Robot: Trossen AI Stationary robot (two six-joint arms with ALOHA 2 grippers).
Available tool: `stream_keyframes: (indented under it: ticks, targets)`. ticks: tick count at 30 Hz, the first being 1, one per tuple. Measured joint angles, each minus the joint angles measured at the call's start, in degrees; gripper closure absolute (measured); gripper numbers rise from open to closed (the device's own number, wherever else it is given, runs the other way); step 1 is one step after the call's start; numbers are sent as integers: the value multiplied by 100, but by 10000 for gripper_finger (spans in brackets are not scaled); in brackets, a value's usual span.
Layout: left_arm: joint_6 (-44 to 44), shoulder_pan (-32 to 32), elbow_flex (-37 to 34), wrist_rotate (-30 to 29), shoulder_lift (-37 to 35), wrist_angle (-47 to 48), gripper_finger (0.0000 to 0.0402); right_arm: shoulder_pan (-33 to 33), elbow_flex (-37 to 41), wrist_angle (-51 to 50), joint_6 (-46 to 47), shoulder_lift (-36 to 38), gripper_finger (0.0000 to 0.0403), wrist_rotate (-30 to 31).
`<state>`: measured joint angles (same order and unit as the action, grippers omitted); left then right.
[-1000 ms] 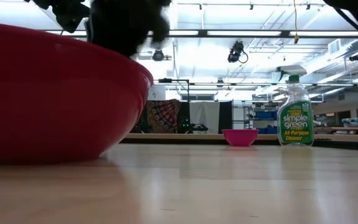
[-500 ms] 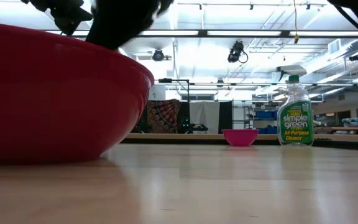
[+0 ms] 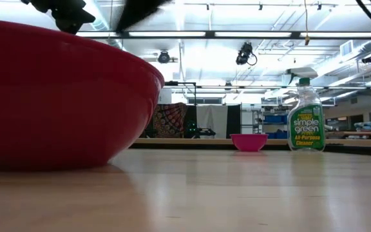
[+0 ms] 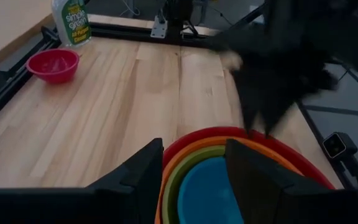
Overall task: Nest bowls inside each other
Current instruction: Stack the pink bowl on top of the blue bowl
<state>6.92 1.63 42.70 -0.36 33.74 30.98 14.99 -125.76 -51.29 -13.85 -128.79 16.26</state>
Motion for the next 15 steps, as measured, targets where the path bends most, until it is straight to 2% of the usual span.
stream_keyframes:
  ticks: [3,6,11,15]
  targets:
    - [0,0,0,0,0,89,226,-218,37,-1066,431,94,227,627]
    - [-1,0,0,0,-2,90,226,-538,404,-1454,819,337,232,947]
    - [9,0,0,0,-1,97,226,-1078,1849,-877,929,1092,242,1141]
    - [131,0,0,0,0,117,226,-1697,3453,327,795,1893,245,1267]
